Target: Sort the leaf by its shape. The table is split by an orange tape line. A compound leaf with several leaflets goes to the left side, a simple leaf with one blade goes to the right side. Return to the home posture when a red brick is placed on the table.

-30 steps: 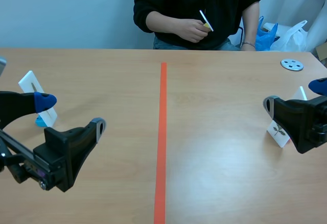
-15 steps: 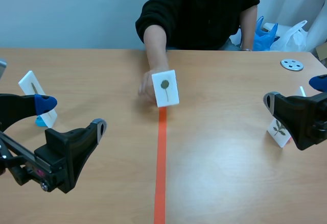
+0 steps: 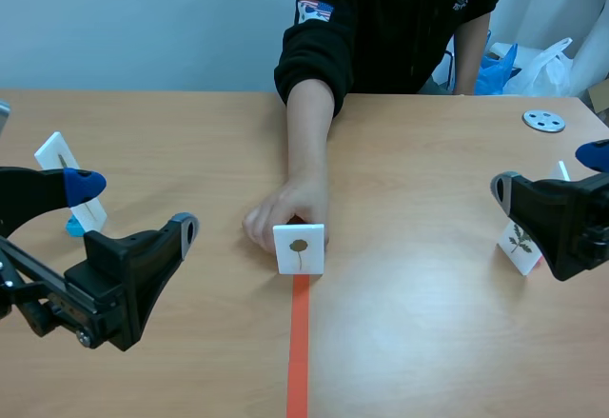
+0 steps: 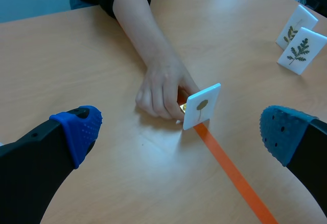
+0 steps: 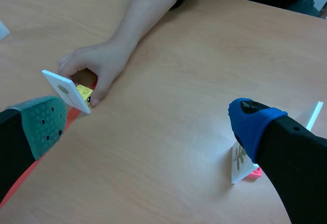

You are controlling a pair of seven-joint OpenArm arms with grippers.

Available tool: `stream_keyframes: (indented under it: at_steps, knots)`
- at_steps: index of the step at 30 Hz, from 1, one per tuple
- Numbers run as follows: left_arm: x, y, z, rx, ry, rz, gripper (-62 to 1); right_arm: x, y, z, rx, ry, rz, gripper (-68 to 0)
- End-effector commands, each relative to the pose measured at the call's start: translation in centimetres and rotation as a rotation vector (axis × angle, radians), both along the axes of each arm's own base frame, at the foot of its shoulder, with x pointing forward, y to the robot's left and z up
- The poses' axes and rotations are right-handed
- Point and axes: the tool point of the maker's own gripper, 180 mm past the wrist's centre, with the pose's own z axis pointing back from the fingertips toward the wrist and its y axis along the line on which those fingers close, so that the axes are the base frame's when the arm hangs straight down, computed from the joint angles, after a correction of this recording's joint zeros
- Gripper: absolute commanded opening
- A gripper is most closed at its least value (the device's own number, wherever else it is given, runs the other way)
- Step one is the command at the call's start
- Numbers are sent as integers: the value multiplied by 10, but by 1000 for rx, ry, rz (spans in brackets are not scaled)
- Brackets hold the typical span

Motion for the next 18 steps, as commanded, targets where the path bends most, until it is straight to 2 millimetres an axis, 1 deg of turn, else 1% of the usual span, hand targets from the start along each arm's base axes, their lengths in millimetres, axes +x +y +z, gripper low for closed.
stream_keyframes:
  at_steps: [1, 18]
  knots:
    - [2, 0, 6, -15, -19, 5, 14, 4, 1, 13, -1, -43, 5, 4]
    - [1, -3, 5, -24, -10, -2, 14, 4, 1, 13, -2, -41, 5, 4]
